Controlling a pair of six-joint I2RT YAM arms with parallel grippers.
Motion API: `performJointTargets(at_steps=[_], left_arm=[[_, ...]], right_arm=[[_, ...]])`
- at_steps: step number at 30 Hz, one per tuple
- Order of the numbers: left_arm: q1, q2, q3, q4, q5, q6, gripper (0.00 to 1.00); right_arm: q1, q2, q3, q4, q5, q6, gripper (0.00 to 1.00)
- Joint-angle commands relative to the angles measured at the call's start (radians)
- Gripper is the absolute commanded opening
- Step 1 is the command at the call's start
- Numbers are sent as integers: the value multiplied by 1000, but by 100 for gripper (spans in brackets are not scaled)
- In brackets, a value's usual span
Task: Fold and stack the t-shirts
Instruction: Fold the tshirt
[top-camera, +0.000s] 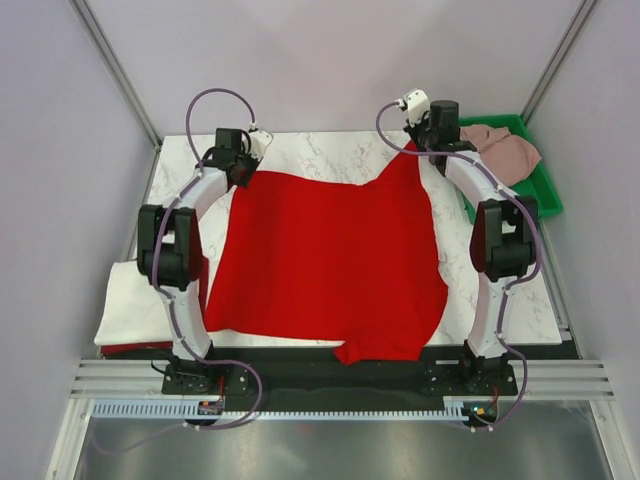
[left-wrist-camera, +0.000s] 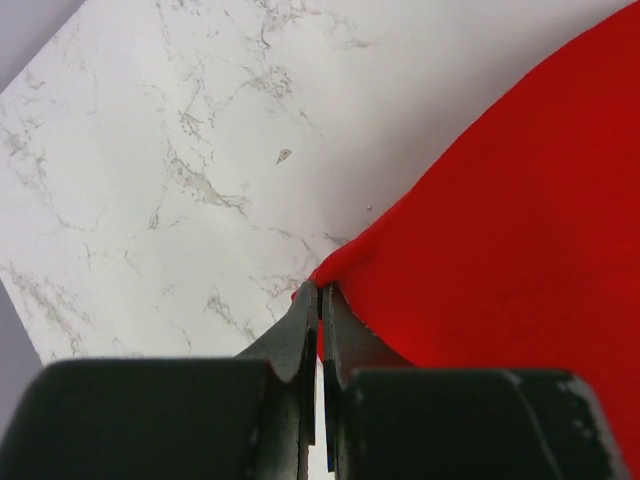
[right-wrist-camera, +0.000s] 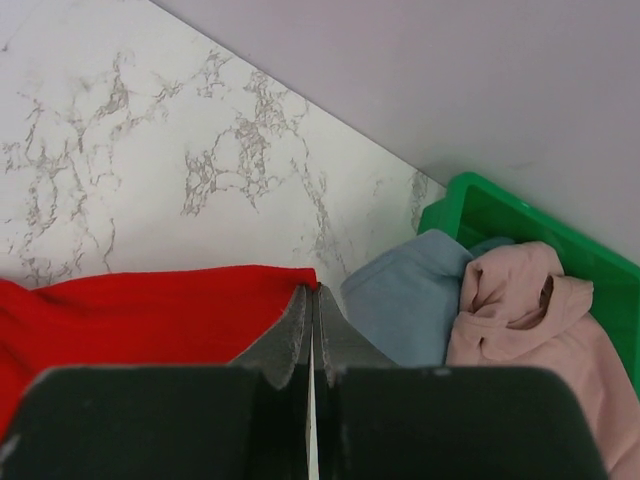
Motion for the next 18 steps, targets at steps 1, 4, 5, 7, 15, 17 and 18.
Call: performJointTargets(at_steps=[1, 4, 5, 7, 15, 17, 18], left_arm=[[-1, -231, 47, 4, 71, -102, 2], [-1, -369, 95, -94, 168, -142, 2], [-1, -412, 104, -113, 189, -150, 2], [-1, -536, 100, -133, 222, -154, 2], [-1, -946, 18, -208, 219, -127, 2], [1, -1043, 14, -231, 214, -124, 2], [-1, -1068, 18, -260, 208, -122, 2]], right_arm=[[-3, -145, 55, -15, 5, 36, 0], [-6, -261, 104, -76, -1, 82, 0], [-6, -294, 116, -93, -12, 96, 0], [-6, -399, 133, -135, -23, 123, 0], [-6, -809, 147, -307, -44, 111, 0], [-4, -872, 161, -376, -30, 91, 0], [-4, -928, 166, -402, -24, 85, 0]])
